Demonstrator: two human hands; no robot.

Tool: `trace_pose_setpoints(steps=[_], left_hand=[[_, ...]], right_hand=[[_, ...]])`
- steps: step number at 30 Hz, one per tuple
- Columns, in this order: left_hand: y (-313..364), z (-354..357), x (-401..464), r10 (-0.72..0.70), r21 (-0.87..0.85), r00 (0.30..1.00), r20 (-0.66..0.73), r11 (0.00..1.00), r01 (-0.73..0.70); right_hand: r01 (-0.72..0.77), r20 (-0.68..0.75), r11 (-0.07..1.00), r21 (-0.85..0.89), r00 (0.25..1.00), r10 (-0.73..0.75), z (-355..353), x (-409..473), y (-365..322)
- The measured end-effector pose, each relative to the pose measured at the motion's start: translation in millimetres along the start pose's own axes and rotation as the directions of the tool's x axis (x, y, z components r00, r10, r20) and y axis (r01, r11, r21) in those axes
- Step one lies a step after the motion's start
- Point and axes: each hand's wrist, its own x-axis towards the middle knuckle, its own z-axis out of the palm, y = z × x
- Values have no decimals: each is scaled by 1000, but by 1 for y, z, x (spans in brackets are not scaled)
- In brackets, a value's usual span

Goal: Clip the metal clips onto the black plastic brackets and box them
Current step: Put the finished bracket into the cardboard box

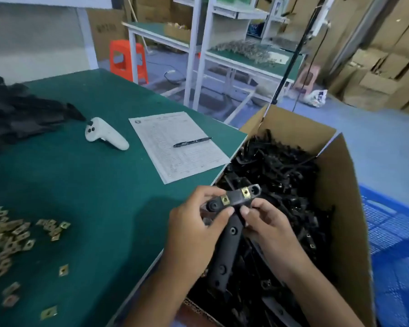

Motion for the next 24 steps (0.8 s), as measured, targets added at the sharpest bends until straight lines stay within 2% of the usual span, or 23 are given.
trace_pose_setpoints(steps=[2, 4, 6, 7, 8, 10, 11, 12, 13, 14, 15, 16, 18, 19, 20, 21, 22, 23, 24], left_hand=[[4, 27, 2, 0, 32, 995, 103, 999, -3], [1, 40, 2, -1, 187, 983, 184, 982, -34], [-1, 40, 2, 25, 414, 971, 238, 902, -125], [0, 36, 2, 54, 479, 967, 249, 861, -172], [0, 29, 1, 91, 505, 964, 250, 838, -209], [1, 17, 1, 135, 499, 963, 232, 834, -237], [0, 11, 0, 126, 536, 969, 213, 814, -223], [-1, 5, 0, 96, 604, 977, 191, 773, -194], [-4, -3, 0, 58, 669, 984, 170, 726, -159], [-9, -14, -1, 17, 706, 989, 150, 698, -119], [-13, -28, -2, -17, 710, 991, 129, 699, -81], [-17, -44, -4, -42, 692, 994, 100, 721, -39], [-21, -83, -14, -59, 652, 998, 20, 757, 32], [-20, -103, -20, -65, 654, 998, -27, 753, 67], [-18, -121, -25, -63, 661, 995, -75, 744, 97], [-17, -138, -30, -63, 660, 991, -117, 741, 125], [-15, -152, -33, -82, 635, 986, -147, 756, 158], [-14, -166, -36, -107, 588, 979, -173, 786, 190], [-14, -180, -40, -131, 540, 971, -201, 812, 221]], right_hand=[[-5, -145, 997, -74, 989, -6, -30, 1, 1], [11, -313, 952, -305, 943, -111, -42, 2, 2], [71, -353, 824, -562, 881, -316, -34, -2, 2], [165, -300, 758, -631, 849, -434, -23, -6, 0], [292, -200, 688, -665, 818, -540, -6, -13, -3], [548, 139, 511, -663, 760, -635, 38, -34, -6], [668, 363, 427, -609, 714, -599, 64, -45, -6], [773, 581, 334, -539, 629, -517, 88, -54, -6], [849, 749, 234, -474, 529, -400, 108, -59, -6], [888, 837, 153, -434, 460, -296, 123, -54, -9], [892, 853, 93, -443, 451, -261, 134, -38, -13], [860, 823, 85, -503, 507, -255, 143, -16, -19], [689, 650, 119, -715, 717, -252, 157, 35, -36], [615, 566, 161, -772, 780, -267, 164, 51, -41], [609, 539, 224, -761, 785, -305, 175, 54, -42], [668, 577, 325, -670, 743, -338, 189, 41, -39], [768, 679, 383, -513, 636, -366, 208, 19, -33], [879, 817, 355, -319, 445, -367, 227, -8, -25], [954, 918, 281, -108, 204, -339, 243, -28, -17]])
